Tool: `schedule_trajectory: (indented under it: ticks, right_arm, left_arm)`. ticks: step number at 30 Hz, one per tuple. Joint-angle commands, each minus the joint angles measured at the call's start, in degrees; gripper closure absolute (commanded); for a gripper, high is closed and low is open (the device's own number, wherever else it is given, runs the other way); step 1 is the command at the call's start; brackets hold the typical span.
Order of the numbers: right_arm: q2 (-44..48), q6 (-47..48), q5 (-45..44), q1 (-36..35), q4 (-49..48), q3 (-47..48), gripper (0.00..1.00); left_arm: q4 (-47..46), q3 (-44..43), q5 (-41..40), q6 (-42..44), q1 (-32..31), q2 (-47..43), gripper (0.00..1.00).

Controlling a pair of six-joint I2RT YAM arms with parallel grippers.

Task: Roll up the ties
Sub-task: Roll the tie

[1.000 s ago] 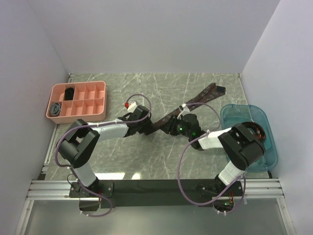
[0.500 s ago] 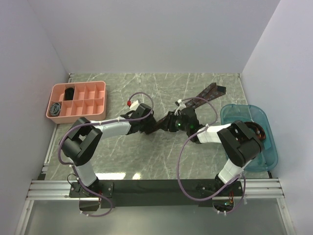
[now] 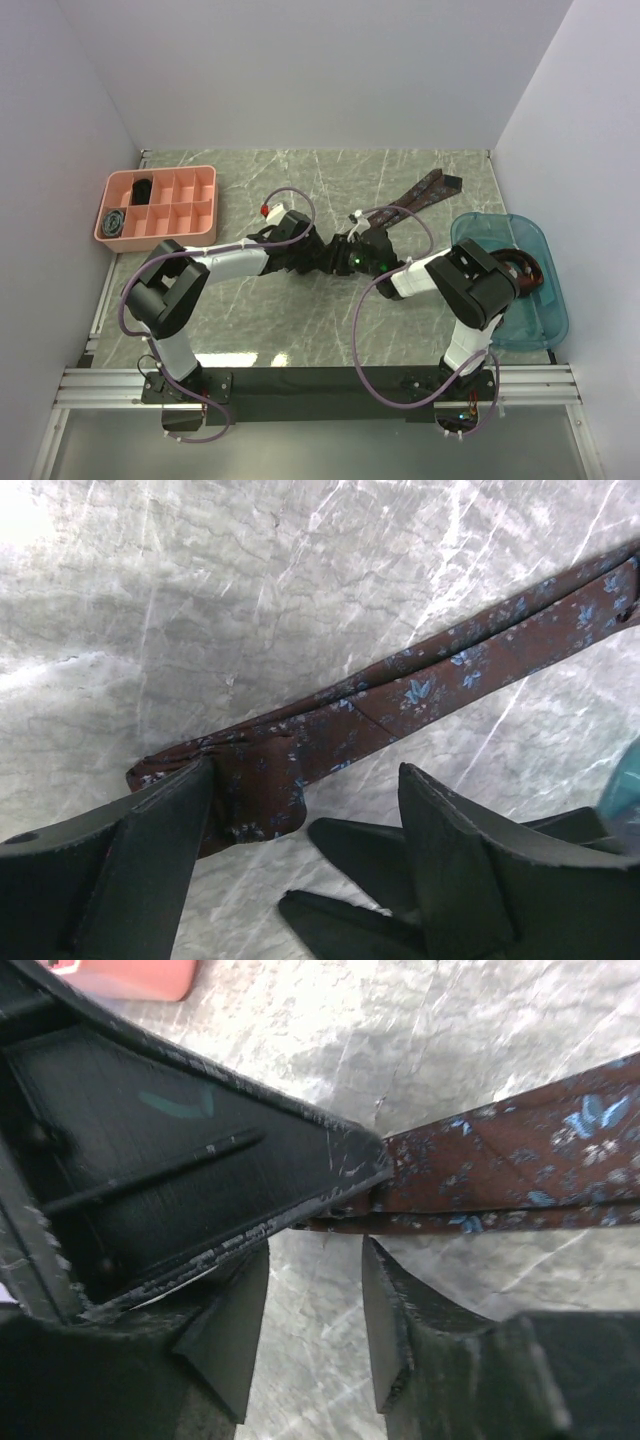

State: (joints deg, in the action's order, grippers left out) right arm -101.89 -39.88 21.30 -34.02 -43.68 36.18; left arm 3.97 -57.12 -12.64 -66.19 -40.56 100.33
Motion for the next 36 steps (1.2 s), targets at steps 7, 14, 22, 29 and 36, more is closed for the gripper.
schedule_trajectory:
  ticks: [7, 14, 22, 29, 36]
  right_arm:
    - [-0.51, -4.86, -9.69, -2.28, -11.17, -1.64, 0.48]
    - [-2.0, -6.0, -12.6, -3.16, -10.9, -0.77, 0.49]
    - [-4.72, -9.34, -13.83, -3.86, -15.89, -0.85, 0.52]
    - [-4.73, -10.4, -15.76, -4.56, -17.67, -1.38, 0.51]
    - [-6.04, -10.4, -17.43, -5.18, -15.21, 0.29, 0.52]
  left_arm:
    - [1.4, 0.7, 2.01, -1.31, -0.4, -0.31, 0.16]
    - [1.22, 0.87, 2.27, -1.66, -0.4, -0.4, 0.16]
    - [0.6, 1.31, 3.15, -2.1, -0.4, -0.14, 0.15]
    - [1.04, 1.14, 3.24, -2.36, -0.49, 0.12, 0.15]
    - [1.04, 1.31, 3.42, -2.45, -0.49, 0.39, 0.15]
